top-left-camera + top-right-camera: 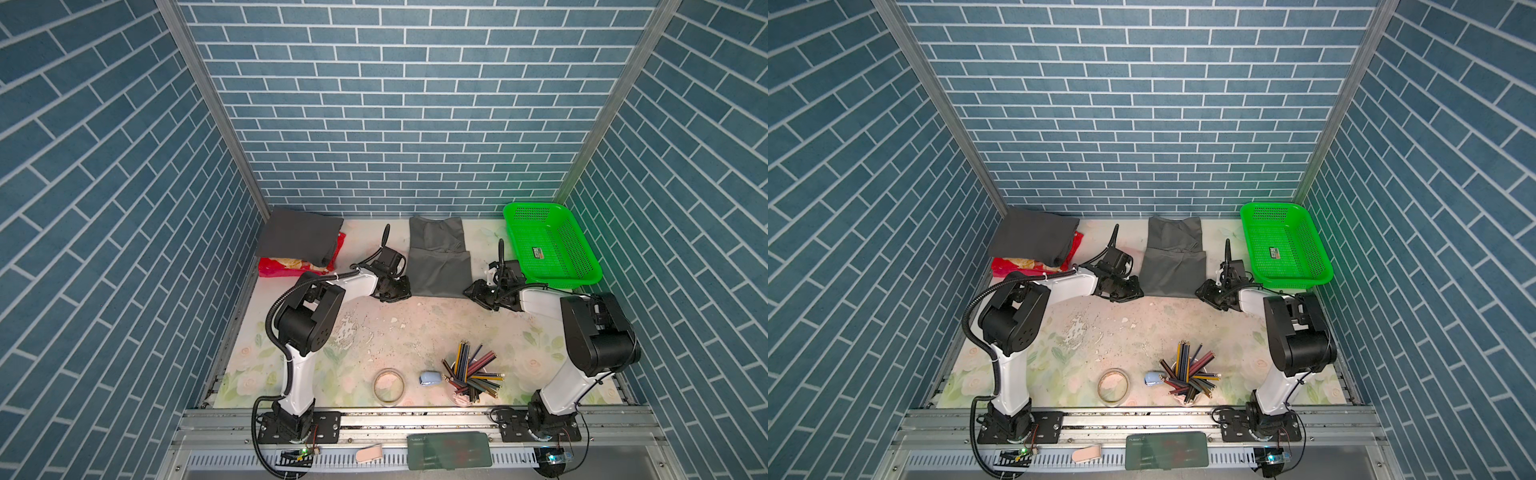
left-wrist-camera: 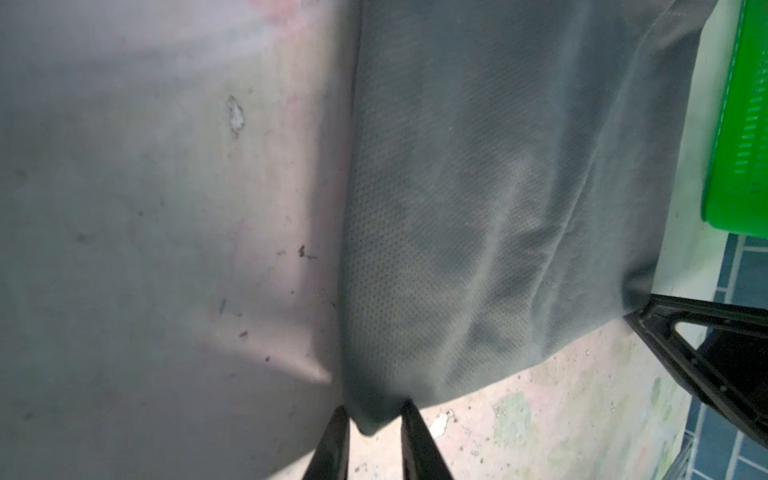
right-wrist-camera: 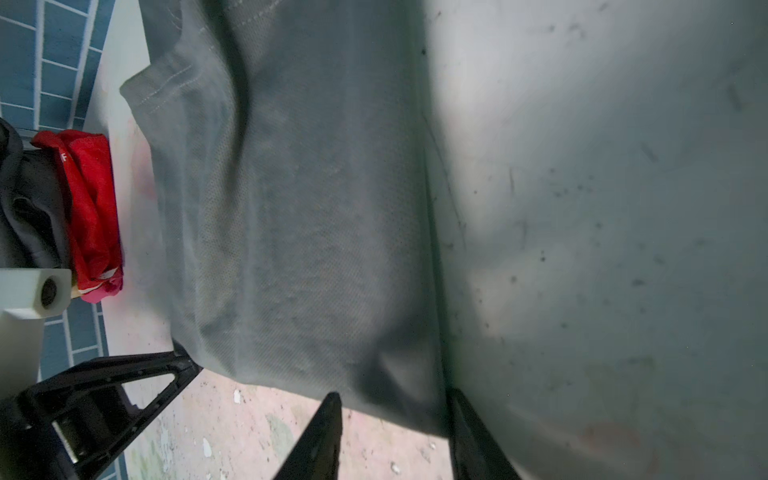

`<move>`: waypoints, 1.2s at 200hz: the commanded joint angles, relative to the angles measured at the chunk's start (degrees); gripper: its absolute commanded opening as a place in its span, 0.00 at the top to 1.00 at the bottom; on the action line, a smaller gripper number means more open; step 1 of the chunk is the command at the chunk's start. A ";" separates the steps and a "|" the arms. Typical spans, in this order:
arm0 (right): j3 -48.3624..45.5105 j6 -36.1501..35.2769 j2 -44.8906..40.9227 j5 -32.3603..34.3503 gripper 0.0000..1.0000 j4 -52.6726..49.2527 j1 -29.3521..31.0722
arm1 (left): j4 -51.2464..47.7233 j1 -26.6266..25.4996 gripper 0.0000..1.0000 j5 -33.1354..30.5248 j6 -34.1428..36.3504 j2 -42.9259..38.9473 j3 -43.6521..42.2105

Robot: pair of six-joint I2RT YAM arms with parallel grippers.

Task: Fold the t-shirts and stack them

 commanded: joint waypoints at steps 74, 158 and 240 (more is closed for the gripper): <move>0.46 0.08 2.48 3.43 0.88 -2.63 -0.21 | 2.10 0.21 1.00 3.23 0.12 2.18 1.39; 2.80 -1.04 -1.45 4.00 1.00 -5.69 -0.82 | 5.62 0.17 1.00 6.42 -3.01 -4.60 -1.84; -2.79 -0.82 -15.01 7.96 1.00 -11.57 2.26 | 6.25 0.17 1.00 6.08 -3.94 -15.15 -12.61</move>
